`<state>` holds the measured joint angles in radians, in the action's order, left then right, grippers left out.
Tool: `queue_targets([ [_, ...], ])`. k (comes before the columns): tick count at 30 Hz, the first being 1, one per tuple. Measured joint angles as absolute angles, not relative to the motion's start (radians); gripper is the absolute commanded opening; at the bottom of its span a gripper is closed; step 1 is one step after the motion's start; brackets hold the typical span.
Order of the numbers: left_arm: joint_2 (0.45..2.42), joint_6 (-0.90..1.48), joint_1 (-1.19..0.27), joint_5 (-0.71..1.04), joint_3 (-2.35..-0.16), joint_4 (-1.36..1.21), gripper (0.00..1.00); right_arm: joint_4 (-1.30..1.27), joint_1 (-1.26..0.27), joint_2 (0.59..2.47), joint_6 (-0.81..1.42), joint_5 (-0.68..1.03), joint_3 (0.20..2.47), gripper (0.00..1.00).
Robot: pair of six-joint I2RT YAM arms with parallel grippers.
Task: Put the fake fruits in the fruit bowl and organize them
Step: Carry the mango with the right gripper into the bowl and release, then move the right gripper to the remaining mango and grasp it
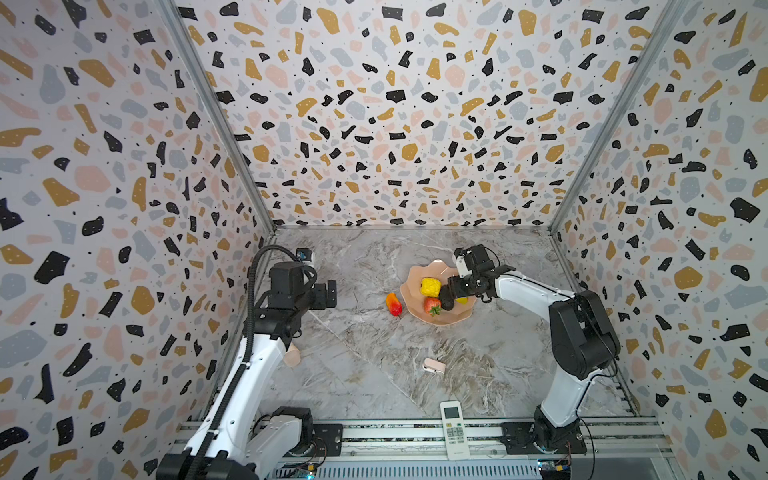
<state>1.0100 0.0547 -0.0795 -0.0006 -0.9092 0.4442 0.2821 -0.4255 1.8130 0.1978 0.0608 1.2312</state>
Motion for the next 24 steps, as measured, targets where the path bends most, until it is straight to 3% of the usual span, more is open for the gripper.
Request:
queue_targets([
  [7,1.010,0.055,-0.080,0.002,-0.909,0.444,0.99,0.306,-0.434,1.808,0.171,0.050,1.263,0.99],
  [17,1.010,0.055,-0.080,0.003,-0.909,0.444,1.00,0.334,-0.653,1.776,0.008,0.056,1.428,0.99],
  [24,1.010,0.055,-0.080,0.003,-0.909,0.444,1.00,0.377,-0.823,1.945,-0.056,0.058,1.663,0.99],
])
